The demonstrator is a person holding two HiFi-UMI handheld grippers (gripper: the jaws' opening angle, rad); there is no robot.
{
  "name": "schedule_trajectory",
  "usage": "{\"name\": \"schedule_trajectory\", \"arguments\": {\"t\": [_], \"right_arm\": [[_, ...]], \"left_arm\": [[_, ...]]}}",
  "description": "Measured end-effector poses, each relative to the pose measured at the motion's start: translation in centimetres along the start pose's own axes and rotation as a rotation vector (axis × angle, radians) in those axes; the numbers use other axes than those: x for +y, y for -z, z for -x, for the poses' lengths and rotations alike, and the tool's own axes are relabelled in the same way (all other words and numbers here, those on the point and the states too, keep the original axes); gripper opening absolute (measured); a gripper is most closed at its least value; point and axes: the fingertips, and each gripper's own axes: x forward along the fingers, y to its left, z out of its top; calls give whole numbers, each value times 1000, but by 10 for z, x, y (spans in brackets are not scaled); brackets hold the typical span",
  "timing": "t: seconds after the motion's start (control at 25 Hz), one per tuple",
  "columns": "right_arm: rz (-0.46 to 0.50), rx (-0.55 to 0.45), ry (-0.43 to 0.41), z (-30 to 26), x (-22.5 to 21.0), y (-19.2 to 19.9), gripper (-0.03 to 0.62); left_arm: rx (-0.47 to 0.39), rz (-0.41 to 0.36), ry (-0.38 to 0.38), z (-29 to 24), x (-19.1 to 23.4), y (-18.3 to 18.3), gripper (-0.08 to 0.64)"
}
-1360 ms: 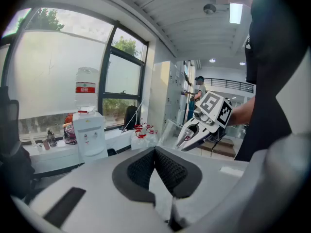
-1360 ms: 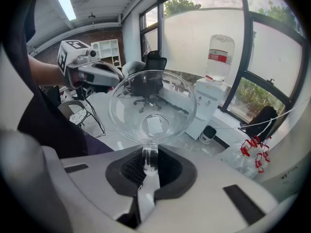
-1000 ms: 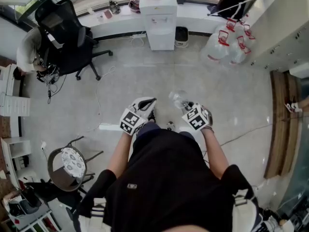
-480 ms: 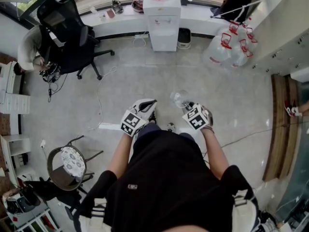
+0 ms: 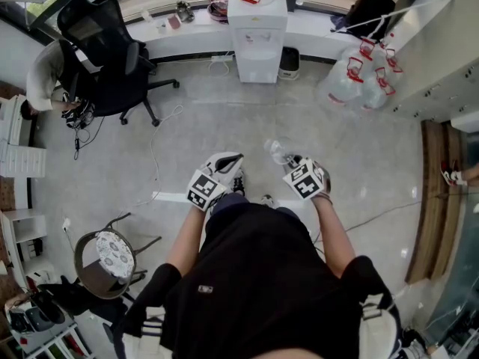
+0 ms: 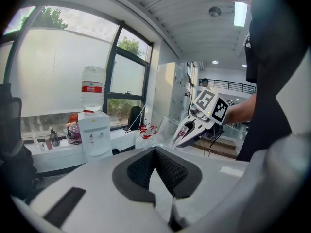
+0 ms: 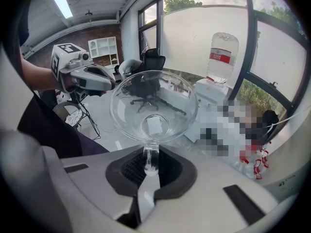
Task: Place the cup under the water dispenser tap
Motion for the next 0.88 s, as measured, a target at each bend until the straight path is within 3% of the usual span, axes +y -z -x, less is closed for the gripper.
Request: {"name": "schedule_trajectory", "arguments": {"t": [0.88], "right_arm": [[-82,41,73,-58,-20,-72,5]], "left_arm": [[3,-22,111,-2,113,-10,0]]}}
